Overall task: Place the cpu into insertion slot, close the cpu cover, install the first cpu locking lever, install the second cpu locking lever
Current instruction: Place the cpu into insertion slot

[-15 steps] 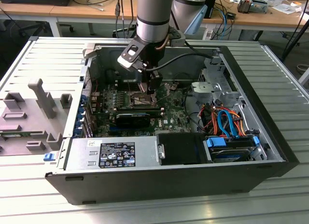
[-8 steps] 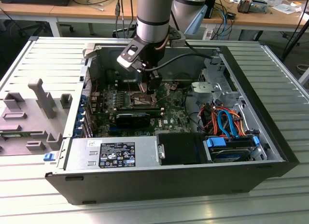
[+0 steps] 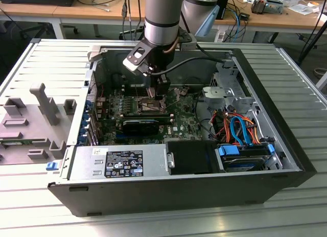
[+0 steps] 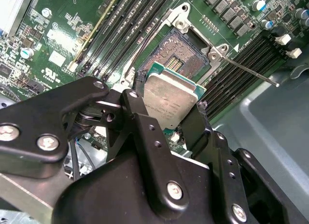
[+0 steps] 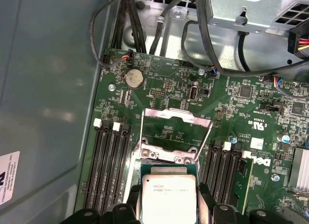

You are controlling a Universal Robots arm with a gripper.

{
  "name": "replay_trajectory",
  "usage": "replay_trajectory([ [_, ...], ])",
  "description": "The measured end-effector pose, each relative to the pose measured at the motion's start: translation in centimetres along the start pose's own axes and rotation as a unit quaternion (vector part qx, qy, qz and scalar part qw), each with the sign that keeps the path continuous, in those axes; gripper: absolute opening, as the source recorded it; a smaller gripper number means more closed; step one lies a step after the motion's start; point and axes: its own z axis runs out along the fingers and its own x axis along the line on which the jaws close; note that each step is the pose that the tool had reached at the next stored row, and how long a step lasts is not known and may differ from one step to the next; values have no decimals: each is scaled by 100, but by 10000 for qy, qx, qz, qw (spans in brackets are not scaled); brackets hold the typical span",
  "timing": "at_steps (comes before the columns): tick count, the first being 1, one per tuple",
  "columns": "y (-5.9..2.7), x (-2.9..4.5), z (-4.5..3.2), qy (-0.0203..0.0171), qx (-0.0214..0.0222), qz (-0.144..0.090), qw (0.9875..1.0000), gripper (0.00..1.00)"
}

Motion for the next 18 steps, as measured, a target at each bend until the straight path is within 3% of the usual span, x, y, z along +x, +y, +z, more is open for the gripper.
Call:
replay_trajectory([
  [8,0,0,8,4,-5,265,9996,55],
  [18,0,0,20,8,-11,616,9981,55],
])
